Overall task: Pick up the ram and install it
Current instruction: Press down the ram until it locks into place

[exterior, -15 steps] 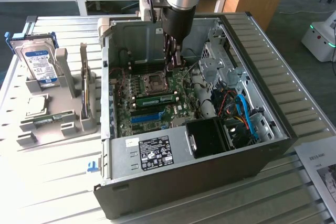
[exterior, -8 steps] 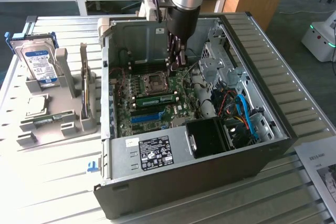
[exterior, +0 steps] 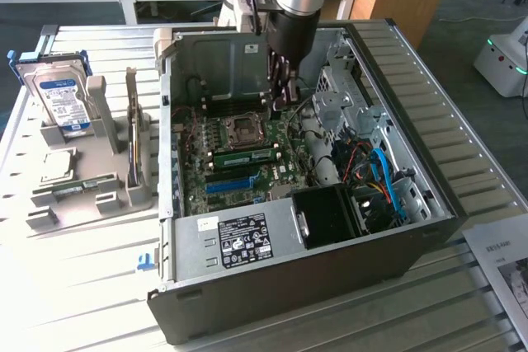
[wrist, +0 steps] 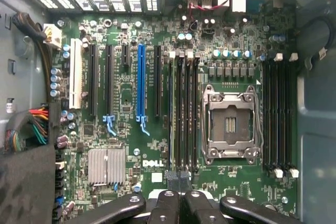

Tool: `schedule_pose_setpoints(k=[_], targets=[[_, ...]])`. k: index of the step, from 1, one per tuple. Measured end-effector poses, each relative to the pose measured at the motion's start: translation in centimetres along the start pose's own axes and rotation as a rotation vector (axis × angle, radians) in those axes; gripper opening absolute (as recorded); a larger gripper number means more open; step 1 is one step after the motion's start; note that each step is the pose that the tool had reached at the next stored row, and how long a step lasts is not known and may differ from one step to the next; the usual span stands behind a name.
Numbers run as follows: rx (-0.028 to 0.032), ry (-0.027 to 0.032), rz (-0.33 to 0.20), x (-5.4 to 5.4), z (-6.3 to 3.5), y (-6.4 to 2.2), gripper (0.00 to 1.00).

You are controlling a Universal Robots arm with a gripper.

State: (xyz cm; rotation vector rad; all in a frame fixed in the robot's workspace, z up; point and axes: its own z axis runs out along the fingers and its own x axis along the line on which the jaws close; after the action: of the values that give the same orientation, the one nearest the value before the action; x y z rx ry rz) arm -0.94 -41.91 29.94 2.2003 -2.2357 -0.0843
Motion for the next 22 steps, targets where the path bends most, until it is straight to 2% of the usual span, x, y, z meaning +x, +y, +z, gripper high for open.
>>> schedule_pose_setpoints(k=[13,22], targets=[[-0.0008,0.0001,0.0,0.0,-0.06,-1.48,0.1],[-0.0008,0.0001,0.0,0.0,-0.03,-1.52,0.1]])
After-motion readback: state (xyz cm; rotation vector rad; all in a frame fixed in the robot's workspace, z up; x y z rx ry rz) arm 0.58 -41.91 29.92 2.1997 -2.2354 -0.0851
